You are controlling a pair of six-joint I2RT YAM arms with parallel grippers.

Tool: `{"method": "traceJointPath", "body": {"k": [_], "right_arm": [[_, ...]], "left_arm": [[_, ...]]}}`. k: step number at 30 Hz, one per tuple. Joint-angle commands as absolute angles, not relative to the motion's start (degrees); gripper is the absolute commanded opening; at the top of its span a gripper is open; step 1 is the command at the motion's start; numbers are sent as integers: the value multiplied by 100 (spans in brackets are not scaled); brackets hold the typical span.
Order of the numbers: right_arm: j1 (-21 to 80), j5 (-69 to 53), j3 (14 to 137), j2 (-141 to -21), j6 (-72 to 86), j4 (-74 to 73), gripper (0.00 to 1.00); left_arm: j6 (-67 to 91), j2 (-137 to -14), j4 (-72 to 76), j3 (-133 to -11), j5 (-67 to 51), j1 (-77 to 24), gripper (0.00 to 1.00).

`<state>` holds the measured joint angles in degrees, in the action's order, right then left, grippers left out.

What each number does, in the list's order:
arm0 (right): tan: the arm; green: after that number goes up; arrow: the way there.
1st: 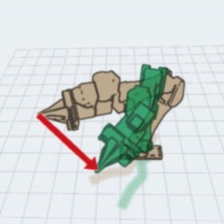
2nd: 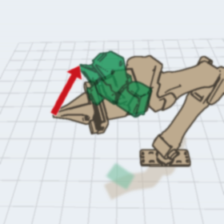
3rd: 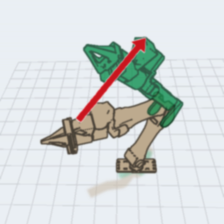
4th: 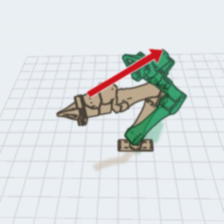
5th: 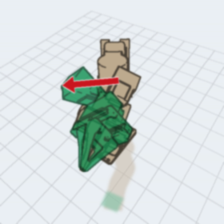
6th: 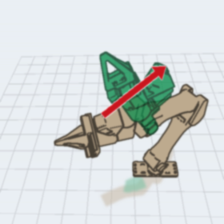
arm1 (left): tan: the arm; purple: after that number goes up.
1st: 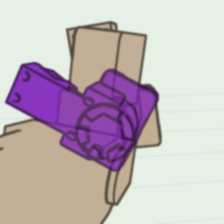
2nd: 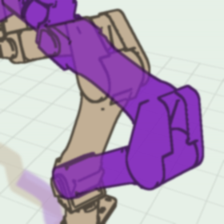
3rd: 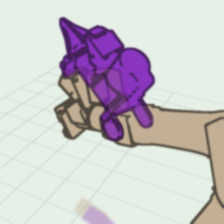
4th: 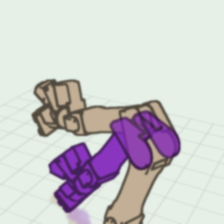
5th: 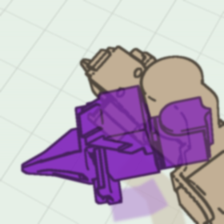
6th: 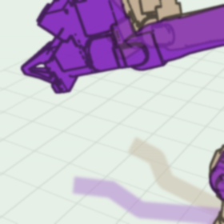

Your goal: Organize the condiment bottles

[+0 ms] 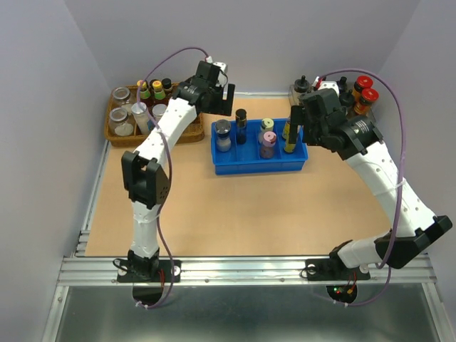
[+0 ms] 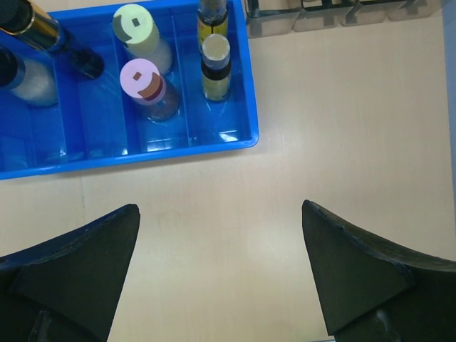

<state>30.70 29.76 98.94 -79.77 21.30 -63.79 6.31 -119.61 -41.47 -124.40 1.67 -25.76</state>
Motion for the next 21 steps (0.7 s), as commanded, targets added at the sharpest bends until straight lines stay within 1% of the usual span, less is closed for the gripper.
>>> {"method": "traceJointPath", "body": {"k": [1, 3, 4, 5, 7, 8, 10, 11, 13, 17, 21], "right_arm": [[3023, 2752, 9607, -7498, 2065, -5723, 100], [3023, 2550, 9405, -7322, 2065, -5451, 100], [3023, 2462, 9178, -7226, 2083, -5362, 100], [3023, 2322, 9045, -7068, 2092, -5274, 100], [3023, 2198, 8799, -6926, 2179, -5168, 100], [3023, 2154, 8589, -6865, 2293, -5159, 100], [3023, 2031, 8324, -6619, 2425, -5107, 100], [3032, 1978, 8071, -6505, 2591, -5089, 100], [3023, 1855, 7806, -6136, 2767, -4993, 100], [3032, 1819, 7129, -5486, 2979, -4887, 100], [3023, 1732, 6716, -4791, 3085, -4869, 100]], "left_arm": [[835, -10165, -3334, -11955, 229, -2540, 94], [879, -9670, -3034, -11516, 28, -2540, 94], [879, -9416, -2850, -10974, -191, -2540, 94], [896, -8917, -2552, -10725, -263, -2531, 94], [1001, -8414, -2269, -10207, -368, -2531, 94], [1063, -7924, -1998, -9682, -413, -2540, 94], [1151, -7429, -1724, -9143, -509, -2540, 94], [1204, -7183, -1479, -8653, -527, -2540, 94], [1283, -6324, -1206, -8020, -588, -2540, 95], [1344, -5714, -1099, -7341, -571, -2531, 96], [1388, -5204, -1151, -6997, -615, -2540, 96]]}}
